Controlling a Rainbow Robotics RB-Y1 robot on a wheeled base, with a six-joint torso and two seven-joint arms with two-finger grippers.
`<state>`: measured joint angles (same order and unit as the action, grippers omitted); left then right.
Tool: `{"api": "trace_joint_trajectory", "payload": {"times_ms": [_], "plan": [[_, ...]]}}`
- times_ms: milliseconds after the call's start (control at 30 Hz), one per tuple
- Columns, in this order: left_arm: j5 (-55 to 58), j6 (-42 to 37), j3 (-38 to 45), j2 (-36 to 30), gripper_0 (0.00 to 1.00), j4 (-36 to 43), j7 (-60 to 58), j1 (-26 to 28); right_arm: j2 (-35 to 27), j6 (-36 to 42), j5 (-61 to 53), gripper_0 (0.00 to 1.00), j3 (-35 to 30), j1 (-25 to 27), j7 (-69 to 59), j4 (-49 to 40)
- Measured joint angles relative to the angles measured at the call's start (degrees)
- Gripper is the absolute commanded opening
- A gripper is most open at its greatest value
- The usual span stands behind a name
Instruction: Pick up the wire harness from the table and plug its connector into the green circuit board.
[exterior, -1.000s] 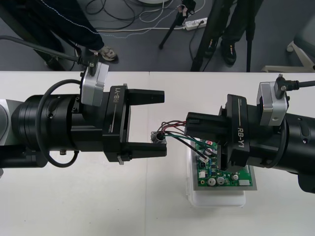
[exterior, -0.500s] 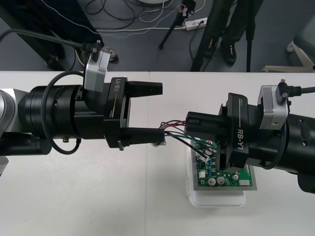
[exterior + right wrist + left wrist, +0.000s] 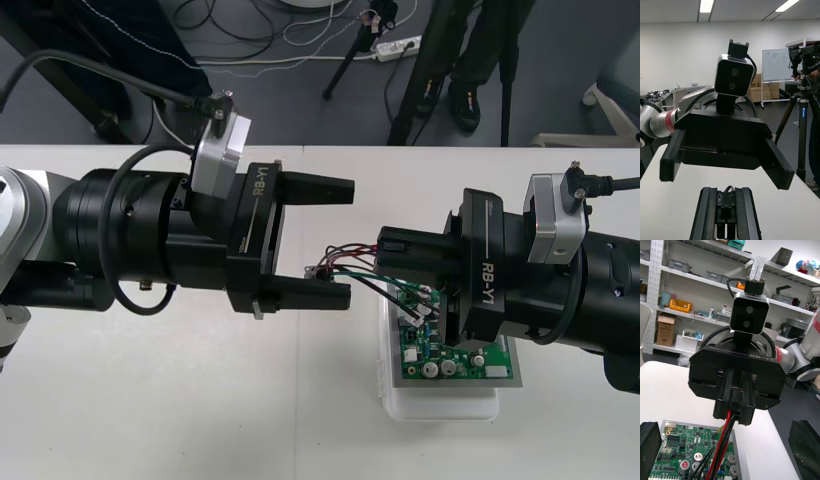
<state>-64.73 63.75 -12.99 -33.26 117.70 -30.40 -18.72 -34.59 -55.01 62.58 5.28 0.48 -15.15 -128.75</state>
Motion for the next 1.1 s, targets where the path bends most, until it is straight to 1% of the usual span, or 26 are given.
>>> {"api": "trace_joint_trajectory", "payload": {"times_ms": [300,1100], "plan": [[0.00,0.02,-2.12,0.00,1.00,-0.01,8.98,-0.93,0.02,0.01,0.00,0.00,0.00,0.00,0.11,-0.01],[0.00,0.03,-4.57,0.00,1.00,-0.04,9.08,-1.44,0.04,0.33,-0.16,0.00,0.00,0.00,0.15,-0.01]]}}
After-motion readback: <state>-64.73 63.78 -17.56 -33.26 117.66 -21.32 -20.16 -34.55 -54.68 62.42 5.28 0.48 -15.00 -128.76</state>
